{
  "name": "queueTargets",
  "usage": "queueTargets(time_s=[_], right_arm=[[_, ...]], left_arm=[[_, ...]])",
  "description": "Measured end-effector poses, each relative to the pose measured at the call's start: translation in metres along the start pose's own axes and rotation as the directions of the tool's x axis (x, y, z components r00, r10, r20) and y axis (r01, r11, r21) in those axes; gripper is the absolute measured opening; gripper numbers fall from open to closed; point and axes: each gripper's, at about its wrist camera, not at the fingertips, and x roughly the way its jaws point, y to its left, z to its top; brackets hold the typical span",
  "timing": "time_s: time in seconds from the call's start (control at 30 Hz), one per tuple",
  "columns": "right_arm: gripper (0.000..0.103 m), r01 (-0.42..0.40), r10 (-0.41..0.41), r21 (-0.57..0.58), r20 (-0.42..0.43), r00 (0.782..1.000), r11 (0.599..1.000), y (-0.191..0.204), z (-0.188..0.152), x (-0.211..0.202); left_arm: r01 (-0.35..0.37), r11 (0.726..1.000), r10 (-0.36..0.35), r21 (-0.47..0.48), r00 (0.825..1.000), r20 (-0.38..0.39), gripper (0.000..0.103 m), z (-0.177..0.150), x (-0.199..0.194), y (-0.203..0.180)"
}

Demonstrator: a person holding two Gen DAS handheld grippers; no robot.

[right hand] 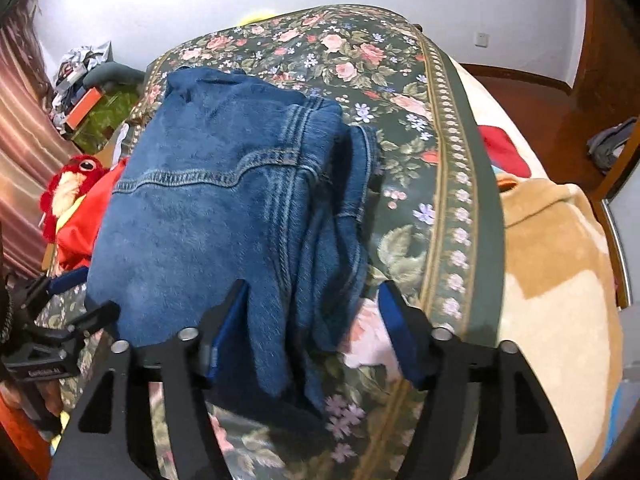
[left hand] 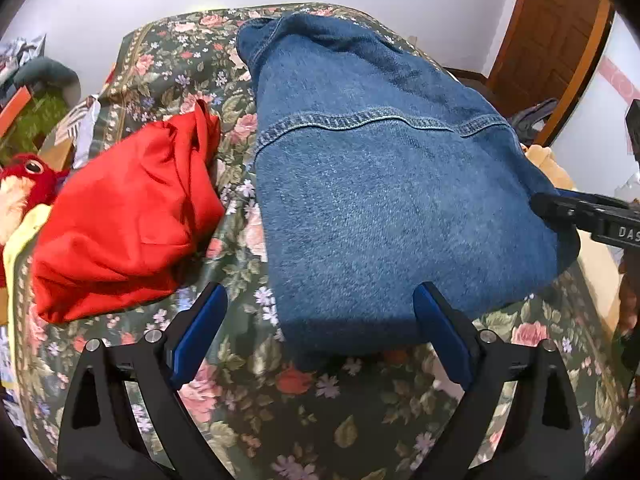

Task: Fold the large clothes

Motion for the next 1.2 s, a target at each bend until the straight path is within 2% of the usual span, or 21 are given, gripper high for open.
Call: queueTargets(time_s=[0.07, 0.23, 0.3, 0.33, 0.37, 0.47, 0.6, 0.7, 0.77, 0.87, 0.93, 1.07, 1.17, 1.2], right_arm=[[0.071, 0.005, -0.005, -0.005, -0.007, 1.000, 1.000, -0.001, 0.000, -0.004], [0.071, 0.008, -0.008, 0.014, 0.002, 1.000, 1.000, -0.002, 0.009, -0.016], [0.078, 0.002, -0.003, 0.029, 0.010, 1.000, 1.000, -0.003, 0.014, -0.017], [0.087, 0.005, -0.005, 0.045, 0.015, 1.000, 0.999, -0.004, 0.019, -0.017], [0.091, 0.006, -0.007, 0.055, 0.023, 1.000, 0.998, -0.004, 0.022, -0.017], [0.092, -0.008, 0.007, 0.067, 0.024, 1.000, 0.998, -0.002, 0.031, -0.011], [0.092, -0.058, 0.060, 0.086, -0.014, 0.998, 0.995, -0.004, 0.041, 0.008], [0.092, -0.078, 0.083, 0.094, -0.052, 0.995, 0.992, -0.008, 0.046, 0.026], [0.092, -0.089, 0.098, 0.111, -0.084, 0.992, 0.990, -0.011, 0.049, 0.040], [0.093, -0.130, 0.147, 0.142, -0.116, 0.982, 0.981, -0.017, 0.054, 0.055], [0.093, -0.177, 0.203, 0.192, -0.131, 0.970, 0.965, -0.025, 0.058, 0.067], [0.103, -0.241, 0.291, 0.258, -0.172, 0.941, 0.935, -0.036, 0.062, 0.089], [0.103, -0.264, 0.305, 0.231, -0.164, 0.938, 0.936, -0.035, 0.062, 0.092], [0.103, -0.266, 0.303, 0.215, -0.163, 0.939, 0.940, -0.032, 0.062, 0.091]], left_arm=[[-0.018, 1.000, 0.018, 0.012, 1.000, 0.010, 0.095, 0.002, -0.005, 0.002], [-0.053, 0.999, 0.052, 0.009, 0.995, 0.084, 0.095, 0.017, -0.023, 0.011], [-0.057, 0.998, 0.057, -0.002, 0.992, 0.114, 0.095, 0.028, -0.027, 0.017], [-0.060, 0.998, 0.060, -0.005, 0.991, 0.123, 0.095, 0.033, -0.028, 0.019], [-0.063, 0.998, 0.063, -0.007, 0.989, 0.132, 0.095, 0.038, -0.028, 0.021], [-0.058, 0.998, 0.060, -0.017, 0.988, 0.140, 0.095, 0.053, -0.023, 0.027], [0.018, 0.998, -0.011, -0.060, 0.995, 0.102, 0.095, 0.070, -0.003, 0.038], [0.142, 0.980, -0.140, -0.138, 0.990, 0.021, 0.095, 0.079, 0.022, 0.049], [0.236, 0.946, -0.245, -0.222, 0.969, -0.015, 0.095, 0.084, 0.041, 0.059], [0.321, 0.890, -0.355, -0.324, 0.933, -0.051, 0.095, 0.090, 0.067, 0.071], [0.358, 0.857, -0.408, -0.371, 0.911, -0.063, 0.095, 0.092, 0.081, 0.077], [0.417, 0.796, -0.502, -0.439, 0.859, -0.095, 0.095, 0.096, 0.105, 0.084], [0.445, 0.765, -0.548, -0.466, 0.830, -0.106, 0.095, 0.098, 0.115, 0.084], [0.450, 0.761, -0.553, -0.467, 0.826, -0.106, 0.095, 0.100, 0.117, 0.084]])
